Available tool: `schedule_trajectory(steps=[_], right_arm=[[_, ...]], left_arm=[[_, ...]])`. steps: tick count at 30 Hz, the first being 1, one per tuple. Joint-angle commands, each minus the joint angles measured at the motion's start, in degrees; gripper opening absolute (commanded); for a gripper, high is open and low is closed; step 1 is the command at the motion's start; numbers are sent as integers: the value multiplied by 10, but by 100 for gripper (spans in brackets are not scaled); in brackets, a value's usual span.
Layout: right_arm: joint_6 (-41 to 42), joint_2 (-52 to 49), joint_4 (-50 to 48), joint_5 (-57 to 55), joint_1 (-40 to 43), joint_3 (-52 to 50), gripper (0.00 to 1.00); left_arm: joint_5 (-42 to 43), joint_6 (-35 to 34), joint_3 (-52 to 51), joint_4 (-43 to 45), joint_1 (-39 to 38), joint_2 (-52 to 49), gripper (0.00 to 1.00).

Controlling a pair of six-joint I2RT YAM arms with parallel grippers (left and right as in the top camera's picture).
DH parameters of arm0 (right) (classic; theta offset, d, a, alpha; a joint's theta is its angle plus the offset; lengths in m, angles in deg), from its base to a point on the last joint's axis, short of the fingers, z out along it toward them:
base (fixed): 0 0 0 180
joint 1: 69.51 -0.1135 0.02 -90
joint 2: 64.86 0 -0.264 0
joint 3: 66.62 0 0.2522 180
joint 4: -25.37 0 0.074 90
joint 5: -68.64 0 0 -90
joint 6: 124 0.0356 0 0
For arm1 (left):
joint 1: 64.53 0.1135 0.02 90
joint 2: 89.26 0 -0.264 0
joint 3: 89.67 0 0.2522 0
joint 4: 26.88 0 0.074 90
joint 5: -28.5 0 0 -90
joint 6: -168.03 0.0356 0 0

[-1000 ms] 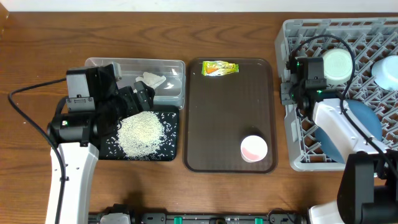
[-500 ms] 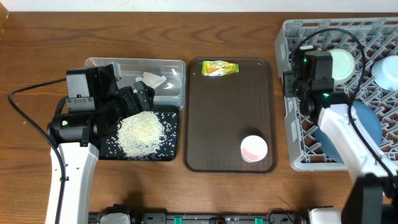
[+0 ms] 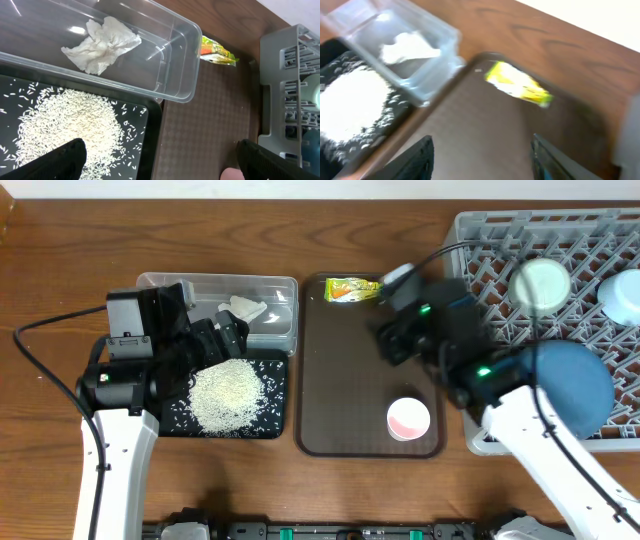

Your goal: Sort waste into correct bins and load items into the dishwasher rack

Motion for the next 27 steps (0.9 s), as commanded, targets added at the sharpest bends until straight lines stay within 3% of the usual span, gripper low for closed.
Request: schedule_trajectory(steps=[1, 8, 12, 16, 22, 27], right_arm=[[-10, -11, 0, -49, -26, 6, 68], [-9, -12, 1, -108, -19, 6, 85], [-9, -12, 8, -144, 0, 6, 90], [33, -12, 27, -139, 25, 6, 99], [40, -12, 97, -176, 44, 6, 99], [134, -12, 125, -206, 87, 6, 99]], left_arm=[[6, 1, 6, 1, 0, -3, 98], [6, 1, 6, 0, 0, -3, 98], [6, 1, 6, 0, 0, -3, 98], [6, 1, 6, 13, 0, -3, 98], [71, -2, 6, 126, -5, -6, 98], [76, -53, 7, 210, -54, -31, 98]])
